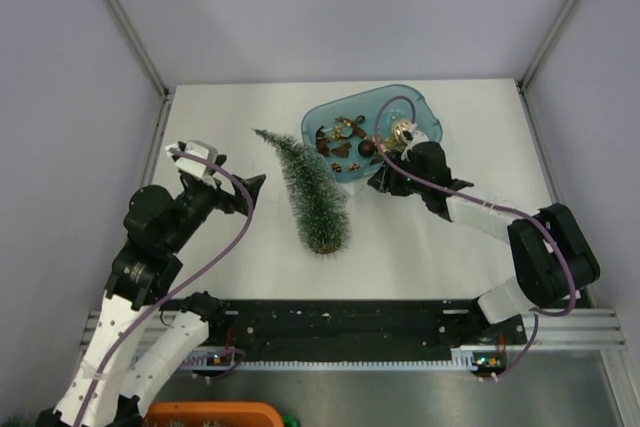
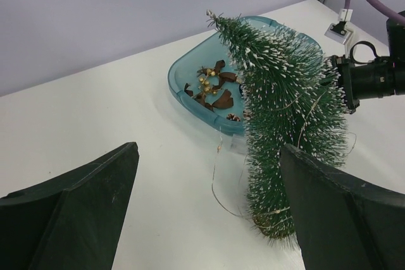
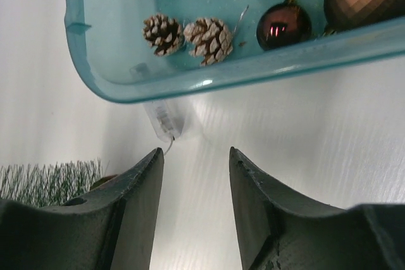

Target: Decorate the small christmas tree

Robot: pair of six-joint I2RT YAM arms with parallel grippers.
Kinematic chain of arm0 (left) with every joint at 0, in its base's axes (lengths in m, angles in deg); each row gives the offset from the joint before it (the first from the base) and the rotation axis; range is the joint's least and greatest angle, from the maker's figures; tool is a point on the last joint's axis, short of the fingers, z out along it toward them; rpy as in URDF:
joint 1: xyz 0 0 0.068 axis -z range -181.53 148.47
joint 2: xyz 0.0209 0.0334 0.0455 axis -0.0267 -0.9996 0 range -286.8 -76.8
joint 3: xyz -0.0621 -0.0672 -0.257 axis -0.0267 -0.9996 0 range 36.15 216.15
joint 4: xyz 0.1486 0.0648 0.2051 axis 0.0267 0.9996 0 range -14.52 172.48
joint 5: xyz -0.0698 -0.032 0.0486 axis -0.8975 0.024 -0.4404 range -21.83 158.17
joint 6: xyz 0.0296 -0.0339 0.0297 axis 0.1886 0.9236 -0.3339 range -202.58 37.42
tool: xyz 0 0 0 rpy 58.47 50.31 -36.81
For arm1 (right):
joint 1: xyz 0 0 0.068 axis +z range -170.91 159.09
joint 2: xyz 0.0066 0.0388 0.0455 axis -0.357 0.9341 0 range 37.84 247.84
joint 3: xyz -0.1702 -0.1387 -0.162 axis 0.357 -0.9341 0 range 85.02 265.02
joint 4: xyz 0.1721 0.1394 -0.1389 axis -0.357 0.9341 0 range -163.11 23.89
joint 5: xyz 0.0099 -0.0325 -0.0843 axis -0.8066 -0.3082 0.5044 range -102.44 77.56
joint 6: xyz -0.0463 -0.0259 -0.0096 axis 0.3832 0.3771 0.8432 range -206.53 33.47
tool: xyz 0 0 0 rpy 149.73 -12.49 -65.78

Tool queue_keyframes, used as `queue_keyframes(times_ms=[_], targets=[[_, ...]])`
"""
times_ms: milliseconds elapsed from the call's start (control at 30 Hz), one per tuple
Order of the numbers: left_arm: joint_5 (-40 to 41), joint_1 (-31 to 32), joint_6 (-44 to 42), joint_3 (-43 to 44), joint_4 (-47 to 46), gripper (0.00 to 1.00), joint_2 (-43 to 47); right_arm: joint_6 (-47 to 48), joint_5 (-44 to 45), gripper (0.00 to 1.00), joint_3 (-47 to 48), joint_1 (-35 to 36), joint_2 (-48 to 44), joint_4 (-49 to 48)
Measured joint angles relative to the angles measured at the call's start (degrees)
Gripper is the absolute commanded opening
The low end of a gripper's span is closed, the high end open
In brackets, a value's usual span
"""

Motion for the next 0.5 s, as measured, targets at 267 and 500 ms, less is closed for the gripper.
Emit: queue_keyframes(times_ms=[267, 500], targets=[[-1.14, -1.55, 0.00, -0.02, 0.28, 0.99, 1.11, 1.09, 3.02, 0.49, 10.25, -2.80, 4.15, 2.71], [-2.29, -2.45, -0.09, -0.35, 0.33, 0.99, 1.86, 0.61, 5.22, 0.45, 15.17, -5.33, 13.25, 1.68]])
